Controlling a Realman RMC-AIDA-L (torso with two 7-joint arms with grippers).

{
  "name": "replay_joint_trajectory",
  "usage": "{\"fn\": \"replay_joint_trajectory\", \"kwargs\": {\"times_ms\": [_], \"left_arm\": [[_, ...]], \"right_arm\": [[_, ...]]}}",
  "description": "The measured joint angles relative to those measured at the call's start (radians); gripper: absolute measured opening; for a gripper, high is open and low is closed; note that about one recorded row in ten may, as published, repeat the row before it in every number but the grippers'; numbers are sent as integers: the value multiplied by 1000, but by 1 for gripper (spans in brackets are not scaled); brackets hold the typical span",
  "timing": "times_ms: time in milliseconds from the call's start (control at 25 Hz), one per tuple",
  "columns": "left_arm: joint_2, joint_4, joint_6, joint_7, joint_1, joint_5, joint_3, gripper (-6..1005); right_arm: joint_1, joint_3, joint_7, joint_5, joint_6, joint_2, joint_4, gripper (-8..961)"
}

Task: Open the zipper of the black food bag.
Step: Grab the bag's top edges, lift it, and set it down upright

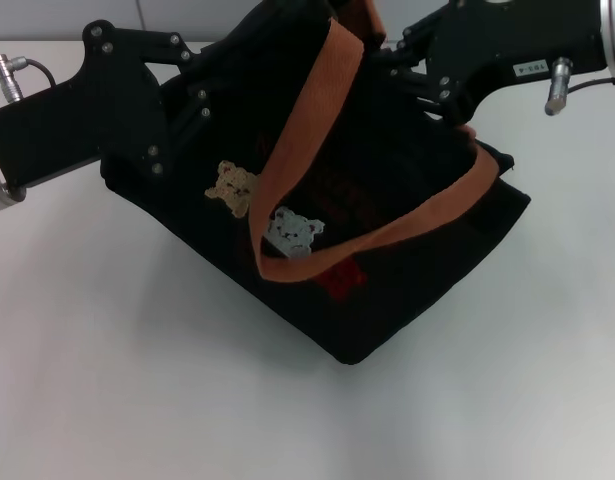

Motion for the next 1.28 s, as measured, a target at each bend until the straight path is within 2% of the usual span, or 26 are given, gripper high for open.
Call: {"fn": "replay_joint_trajectory", "kwargs": {"times_ms": [320,560,720,920,1280], "left_arm": [[0,0,4,0,0,0,0,100],[0,1,11,11,0,1,0,101],[0,2,14,12,0,1,0,101],[0,2,18,12,0,1,0,101],[0,0,19,17,0,1,-2,101]], "right_arm": [[11,-6,8,-15,18,-1,9,181],[25,-28,8,-21,23,-1,24,325],[28,-93,34,-68,74,2,19,339],[28,-177,50,-102,144,3,12,260],[5,-187,35,-99,155,5,-26,61]]}}
